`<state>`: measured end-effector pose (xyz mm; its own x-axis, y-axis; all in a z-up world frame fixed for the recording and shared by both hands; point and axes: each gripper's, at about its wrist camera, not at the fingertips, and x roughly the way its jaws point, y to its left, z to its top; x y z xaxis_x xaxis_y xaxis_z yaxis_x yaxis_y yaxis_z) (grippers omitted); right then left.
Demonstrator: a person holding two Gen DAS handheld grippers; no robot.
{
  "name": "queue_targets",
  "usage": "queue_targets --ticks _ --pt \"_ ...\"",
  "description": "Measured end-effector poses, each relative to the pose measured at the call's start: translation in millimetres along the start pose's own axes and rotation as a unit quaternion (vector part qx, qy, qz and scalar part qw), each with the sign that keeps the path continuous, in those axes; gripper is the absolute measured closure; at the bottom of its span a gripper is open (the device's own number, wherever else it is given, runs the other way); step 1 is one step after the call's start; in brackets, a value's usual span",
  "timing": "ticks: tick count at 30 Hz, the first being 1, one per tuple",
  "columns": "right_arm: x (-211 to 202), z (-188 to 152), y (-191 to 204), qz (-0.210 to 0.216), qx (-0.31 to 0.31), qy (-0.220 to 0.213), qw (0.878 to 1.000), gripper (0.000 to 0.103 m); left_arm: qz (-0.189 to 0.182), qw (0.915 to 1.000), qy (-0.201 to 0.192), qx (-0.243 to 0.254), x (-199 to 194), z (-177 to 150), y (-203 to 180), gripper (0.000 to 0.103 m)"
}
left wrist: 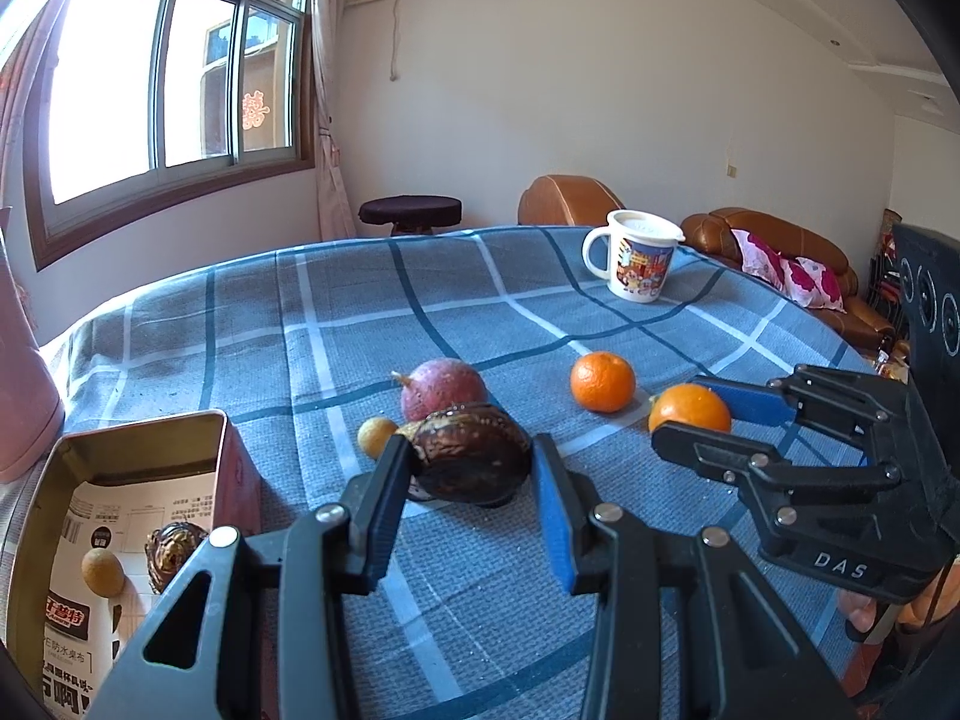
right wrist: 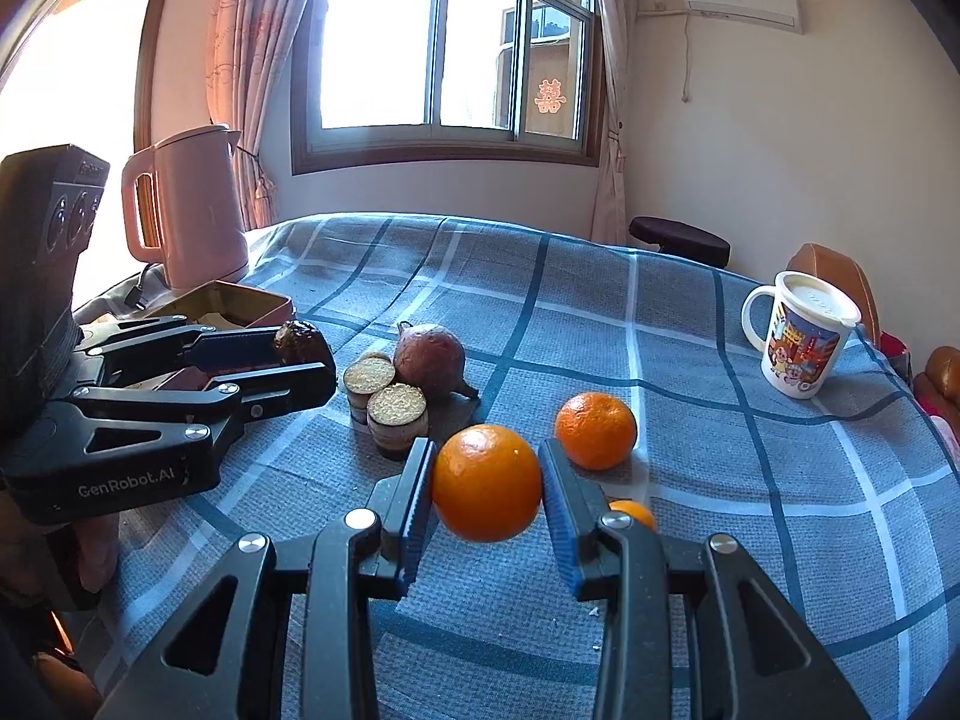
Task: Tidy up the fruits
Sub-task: 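Lift the mangosteen with the left tool while the right tool lifts the orange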
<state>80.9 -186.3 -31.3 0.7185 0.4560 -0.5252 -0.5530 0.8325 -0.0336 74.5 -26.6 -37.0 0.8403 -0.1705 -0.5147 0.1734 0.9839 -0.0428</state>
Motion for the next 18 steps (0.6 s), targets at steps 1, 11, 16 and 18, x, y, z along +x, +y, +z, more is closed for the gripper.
queue_targets --ticks 1,11,16,18 --pt "-1 0 0 0.0 0.0 -0.003 1.0 0.066 0.0 1.0 -0.002 0.001 -1 0 -1 0.061" --pt "-10 0 3 -0.003 -0.005 -0.028 1.0 0.066 0.004 0.9994 -0.033 0.005 -12 0 -2 0.061" --pt "-12 1 3 -0.004 -0.006 -0.035 0.999 0.066 0.007 0.999 -0.044 0.006 -17 -1 -3 0.061" --pt "-14 0 3 -0.004 -0.005 -0.039 0.999 0.066 0.007 0.9988 -0.047 0.007 -18 -2 -3 0.061"
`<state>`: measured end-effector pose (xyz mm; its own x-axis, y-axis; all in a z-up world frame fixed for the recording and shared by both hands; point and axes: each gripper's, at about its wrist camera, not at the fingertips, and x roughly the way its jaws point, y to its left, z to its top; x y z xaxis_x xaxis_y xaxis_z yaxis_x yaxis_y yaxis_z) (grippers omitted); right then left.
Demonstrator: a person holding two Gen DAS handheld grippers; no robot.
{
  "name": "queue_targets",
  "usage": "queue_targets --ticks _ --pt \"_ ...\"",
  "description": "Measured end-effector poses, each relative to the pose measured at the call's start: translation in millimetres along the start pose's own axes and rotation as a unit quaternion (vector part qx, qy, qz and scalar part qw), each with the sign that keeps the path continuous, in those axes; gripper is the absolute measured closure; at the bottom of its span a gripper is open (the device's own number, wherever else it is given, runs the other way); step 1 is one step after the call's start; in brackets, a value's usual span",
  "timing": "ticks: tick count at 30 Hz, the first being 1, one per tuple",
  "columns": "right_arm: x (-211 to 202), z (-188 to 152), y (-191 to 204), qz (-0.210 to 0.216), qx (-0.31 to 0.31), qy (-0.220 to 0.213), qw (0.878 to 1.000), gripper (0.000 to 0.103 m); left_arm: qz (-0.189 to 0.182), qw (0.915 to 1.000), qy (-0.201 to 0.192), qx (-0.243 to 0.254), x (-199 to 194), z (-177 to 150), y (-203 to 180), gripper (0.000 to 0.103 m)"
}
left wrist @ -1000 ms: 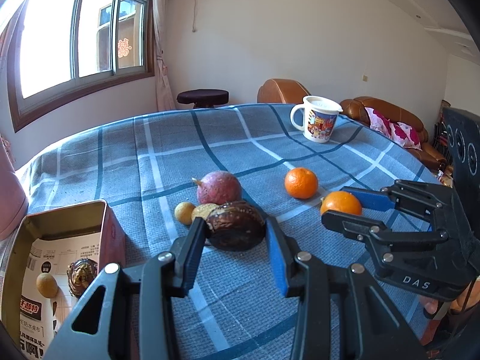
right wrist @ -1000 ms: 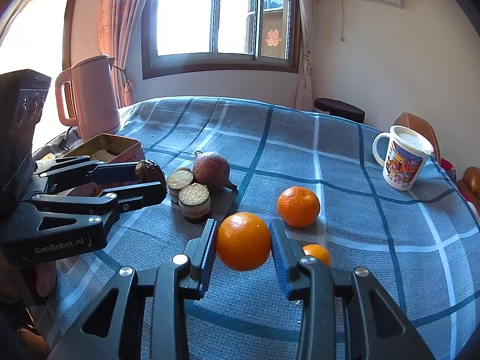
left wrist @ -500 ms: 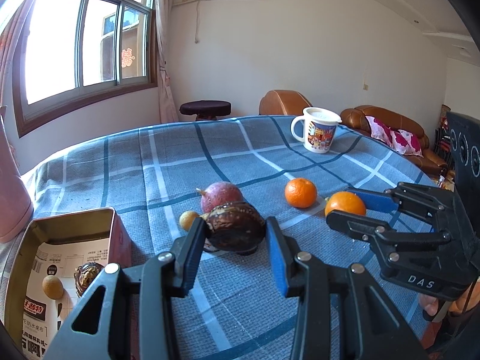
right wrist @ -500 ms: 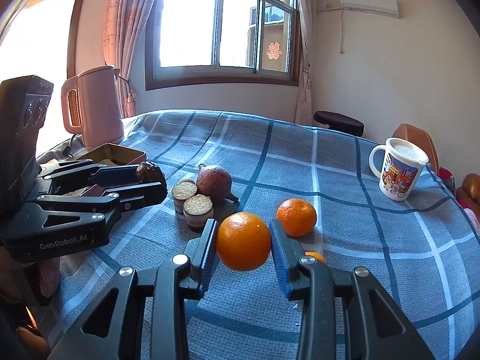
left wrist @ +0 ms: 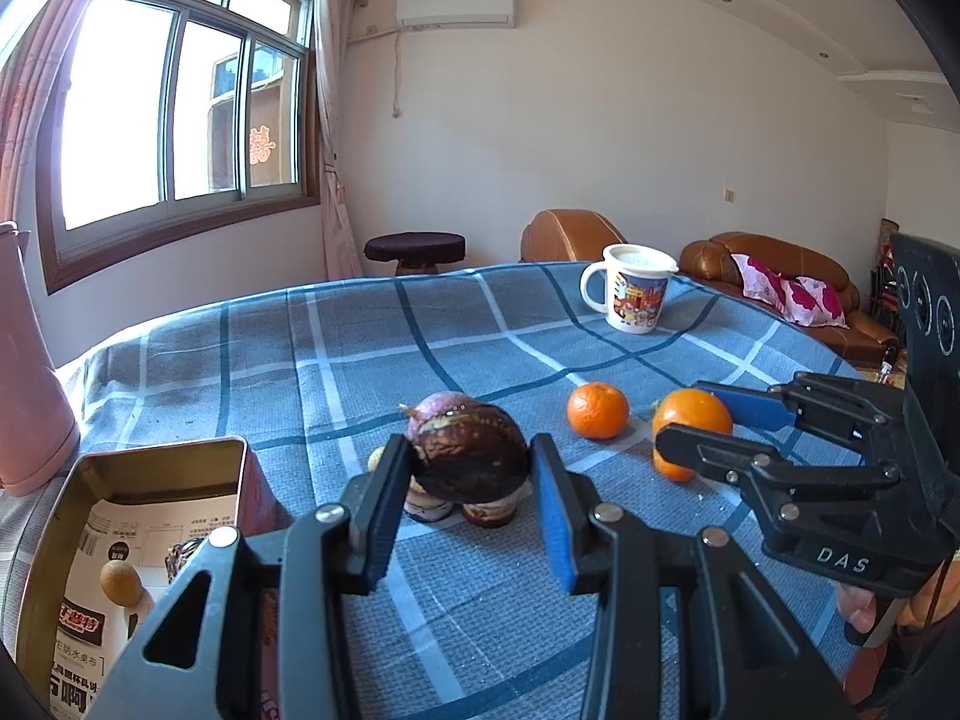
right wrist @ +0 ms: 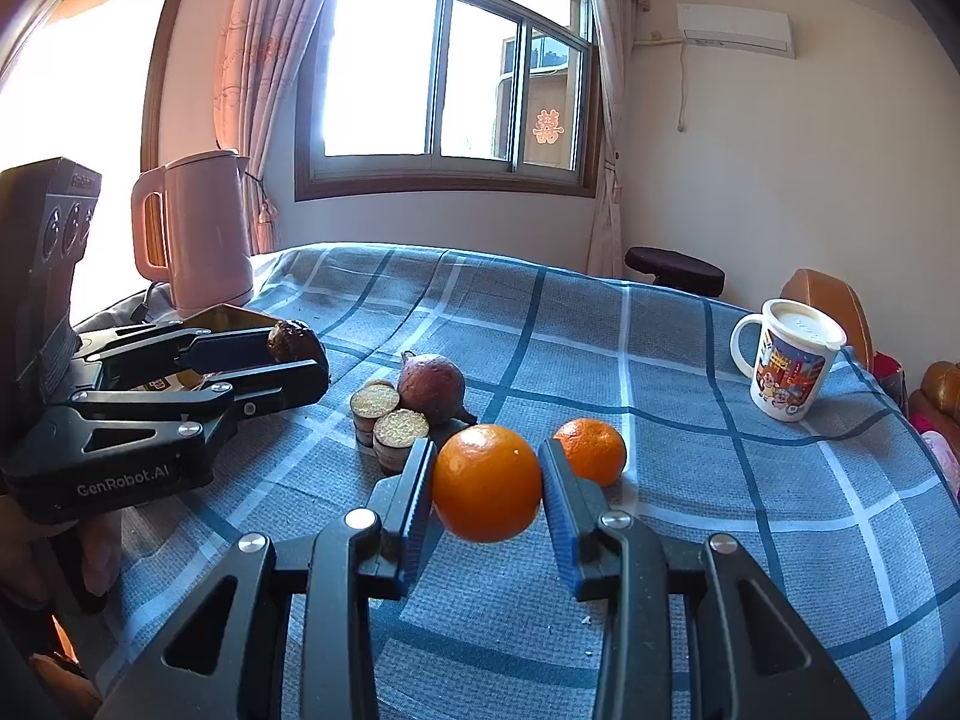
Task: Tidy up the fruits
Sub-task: 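Lift the mangosteen with the left tool while the right tool lifts the orange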
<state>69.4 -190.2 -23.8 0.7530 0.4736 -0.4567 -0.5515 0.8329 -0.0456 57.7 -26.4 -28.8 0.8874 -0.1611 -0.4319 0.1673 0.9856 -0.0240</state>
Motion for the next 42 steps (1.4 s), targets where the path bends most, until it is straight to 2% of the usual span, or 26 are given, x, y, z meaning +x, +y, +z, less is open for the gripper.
queue_targets --ticks 31,42 --pt "-24 -3 -3 -0.002 0.002 -0.068 0.998 0.066 0.006 0.9985 -0.054 0.001 -21 -1 1 0.061" --pt "-33 -4 -3 -0.006 0.004 -0.092 0.996 0.066 0.028 0.9961 -0.084 0.003 -32 -3 0 0.061"
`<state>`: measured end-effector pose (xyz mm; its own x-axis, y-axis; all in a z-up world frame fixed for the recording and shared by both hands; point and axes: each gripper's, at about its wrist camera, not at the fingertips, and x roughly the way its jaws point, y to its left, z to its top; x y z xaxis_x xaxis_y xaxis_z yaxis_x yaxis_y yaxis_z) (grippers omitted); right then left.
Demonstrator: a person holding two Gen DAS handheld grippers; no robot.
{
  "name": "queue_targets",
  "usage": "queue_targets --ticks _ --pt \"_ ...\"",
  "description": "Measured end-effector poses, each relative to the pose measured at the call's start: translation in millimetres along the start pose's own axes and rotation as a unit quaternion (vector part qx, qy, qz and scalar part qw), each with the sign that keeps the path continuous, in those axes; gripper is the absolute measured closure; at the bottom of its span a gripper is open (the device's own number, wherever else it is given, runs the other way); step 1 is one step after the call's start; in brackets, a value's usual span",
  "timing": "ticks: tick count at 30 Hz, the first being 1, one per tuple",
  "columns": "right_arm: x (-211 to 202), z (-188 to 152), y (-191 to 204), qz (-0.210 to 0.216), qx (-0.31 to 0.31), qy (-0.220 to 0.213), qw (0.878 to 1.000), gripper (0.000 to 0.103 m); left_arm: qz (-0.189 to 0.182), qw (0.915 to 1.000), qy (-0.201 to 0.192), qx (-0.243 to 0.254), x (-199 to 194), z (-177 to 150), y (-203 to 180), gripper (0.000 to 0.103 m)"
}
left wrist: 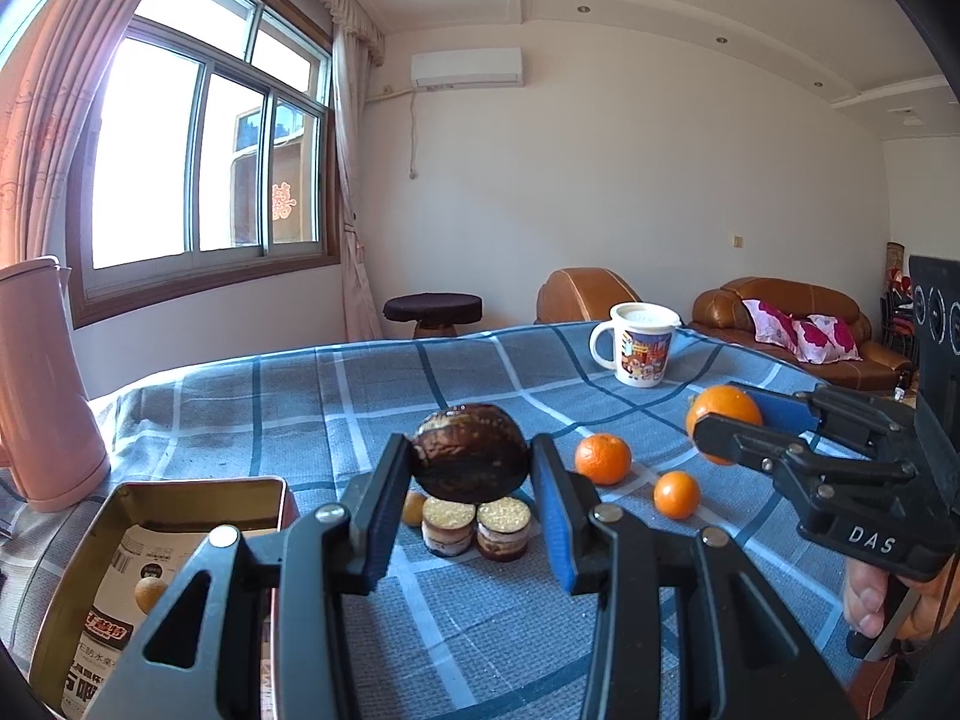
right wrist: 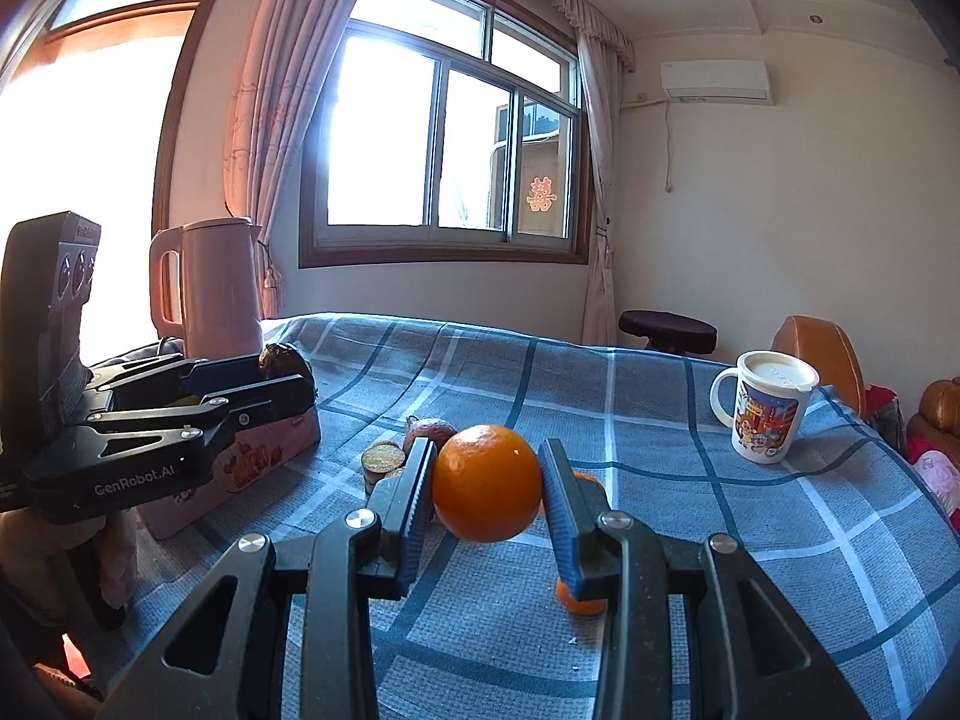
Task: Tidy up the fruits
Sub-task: 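Lift the mangosteen with the left tool while the right tool lifts the orange, then carry the mangosteen in the left tool while the right tool carries the orange over the tin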
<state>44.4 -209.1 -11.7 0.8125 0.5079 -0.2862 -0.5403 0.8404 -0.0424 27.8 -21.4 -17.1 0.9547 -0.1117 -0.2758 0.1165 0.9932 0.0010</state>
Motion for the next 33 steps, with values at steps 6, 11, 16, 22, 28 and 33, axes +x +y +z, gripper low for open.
queue_targets --ticks 6,11,16,22,28,33 --pt "-6 0 3 -0.008 -0.009 -0.014 1.0 0.066 0.01 0.9999 -0.01 -0.003 -5 0 2 0.061" --pt "-4 0 10 -0.013 -0.025 -0.009 1.0 0.066 0.016 0.9998 -0.011 -0.004 -7 0 2 0.061" --pt "2 2 19 -0.004 -0.036 -0.001 0.999 0.066 0.016 0.9998 -0.008 -0.005 -11 -2 4 0.061" --pt "12 5 34 0.011 -0.05 0.007 0.999 0.066 0.028 0.9996 -0.004 -0.006 -14 -3 11 0.061" --pt "20 11 50 0.023 -0.065 0.012 0.998 0.066 0.046 0.9986 0.011 -0.022 -17 -5 30 0.061" --pt "27 16 61 0.038 -0.069 0.015 0.997 0.066 0.066 0.9971 0.018 -0.035 -20 -6 49 0.061"
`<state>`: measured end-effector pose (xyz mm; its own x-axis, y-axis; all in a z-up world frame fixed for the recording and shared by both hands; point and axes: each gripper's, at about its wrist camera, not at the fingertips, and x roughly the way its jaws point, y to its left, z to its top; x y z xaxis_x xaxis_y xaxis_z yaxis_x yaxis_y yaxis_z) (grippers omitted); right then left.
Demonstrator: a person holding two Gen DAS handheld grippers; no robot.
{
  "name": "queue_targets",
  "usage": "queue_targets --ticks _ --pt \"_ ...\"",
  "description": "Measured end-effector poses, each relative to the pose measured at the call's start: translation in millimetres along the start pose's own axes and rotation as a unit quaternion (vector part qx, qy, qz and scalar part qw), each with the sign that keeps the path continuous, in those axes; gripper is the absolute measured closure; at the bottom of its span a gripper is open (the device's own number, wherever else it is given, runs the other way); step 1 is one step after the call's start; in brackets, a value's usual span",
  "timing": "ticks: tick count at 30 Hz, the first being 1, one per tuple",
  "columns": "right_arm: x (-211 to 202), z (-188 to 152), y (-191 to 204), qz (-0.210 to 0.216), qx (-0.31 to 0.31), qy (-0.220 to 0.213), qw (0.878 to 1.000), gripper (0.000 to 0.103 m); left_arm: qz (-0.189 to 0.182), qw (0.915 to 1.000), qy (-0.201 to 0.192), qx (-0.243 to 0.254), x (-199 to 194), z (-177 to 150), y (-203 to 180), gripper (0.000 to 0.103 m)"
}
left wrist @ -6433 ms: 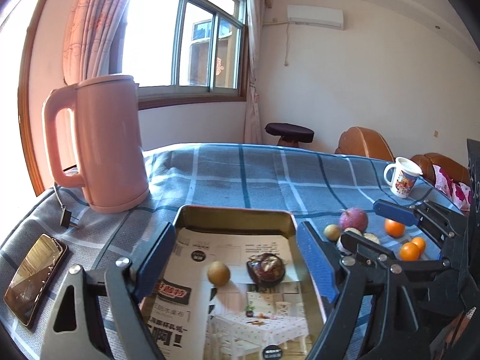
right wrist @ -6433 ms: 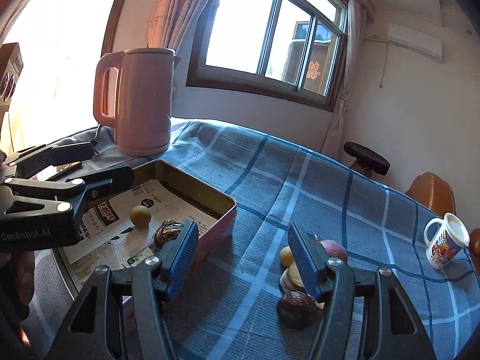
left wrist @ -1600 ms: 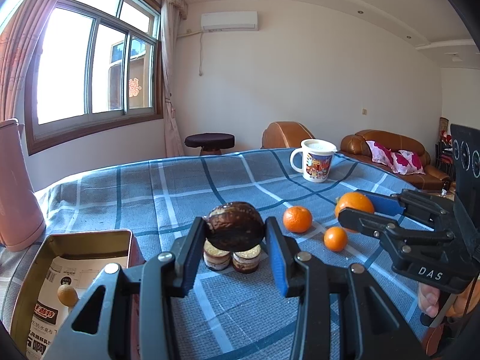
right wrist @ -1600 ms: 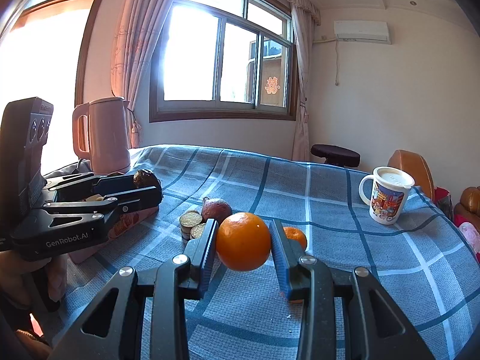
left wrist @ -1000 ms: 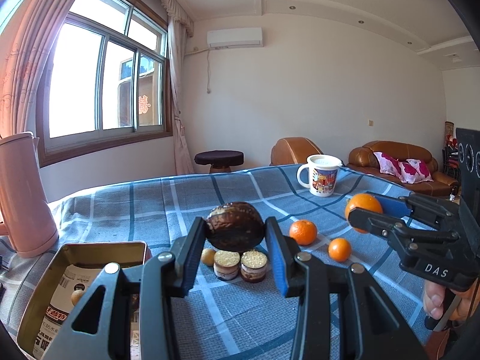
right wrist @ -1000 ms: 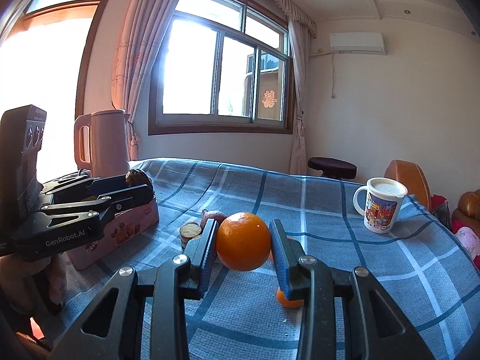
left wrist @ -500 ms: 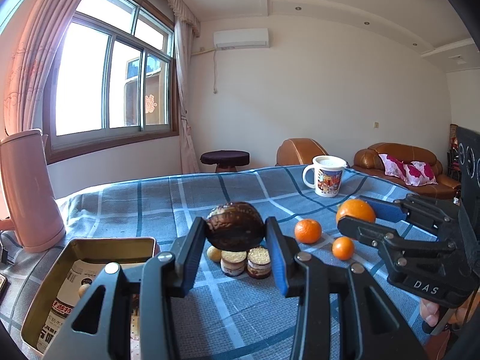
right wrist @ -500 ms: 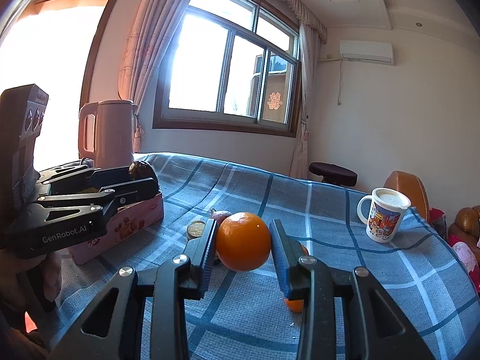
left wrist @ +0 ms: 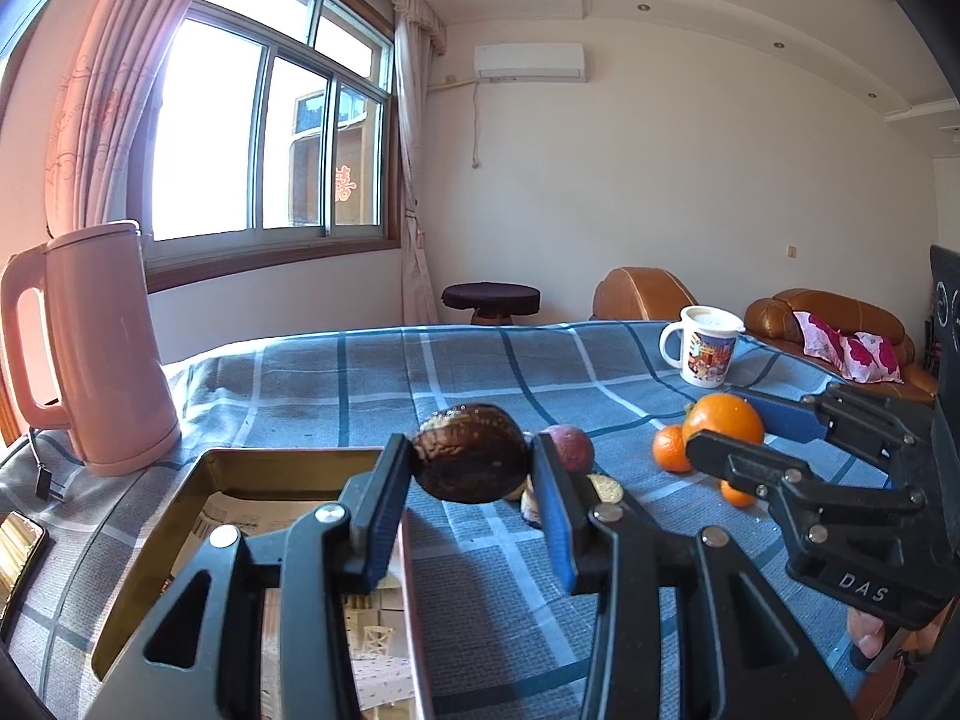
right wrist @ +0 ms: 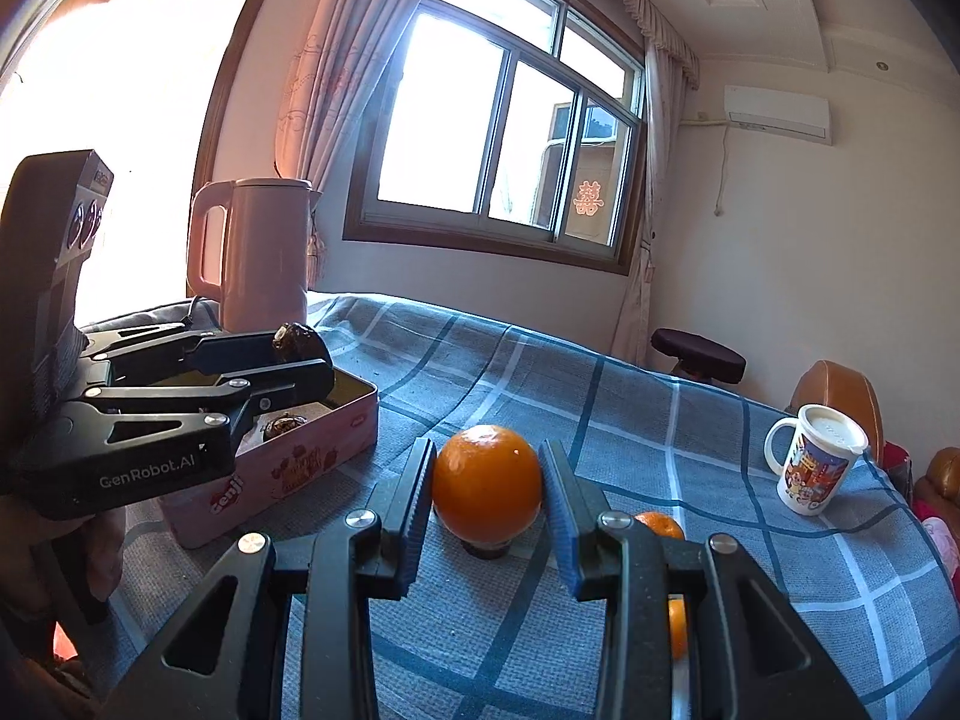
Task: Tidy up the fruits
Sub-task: 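Carry the mangosteen in the left tool while the right tool carries the orange over the tin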
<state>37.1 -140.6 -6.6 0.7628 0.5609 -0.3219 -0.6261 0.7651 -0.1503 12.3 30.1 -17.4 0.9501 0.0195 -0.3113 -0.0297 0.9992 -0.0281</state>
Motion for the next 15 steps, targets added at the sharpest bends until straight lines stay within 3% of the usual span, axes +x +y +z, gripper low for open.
queue_targets --ticks 15 --pt "37 17 49 0.059 -0.025 0.021 0.998 0.066 0.059 0.9964 0.045 -0.042 3 -8 63 0.061"
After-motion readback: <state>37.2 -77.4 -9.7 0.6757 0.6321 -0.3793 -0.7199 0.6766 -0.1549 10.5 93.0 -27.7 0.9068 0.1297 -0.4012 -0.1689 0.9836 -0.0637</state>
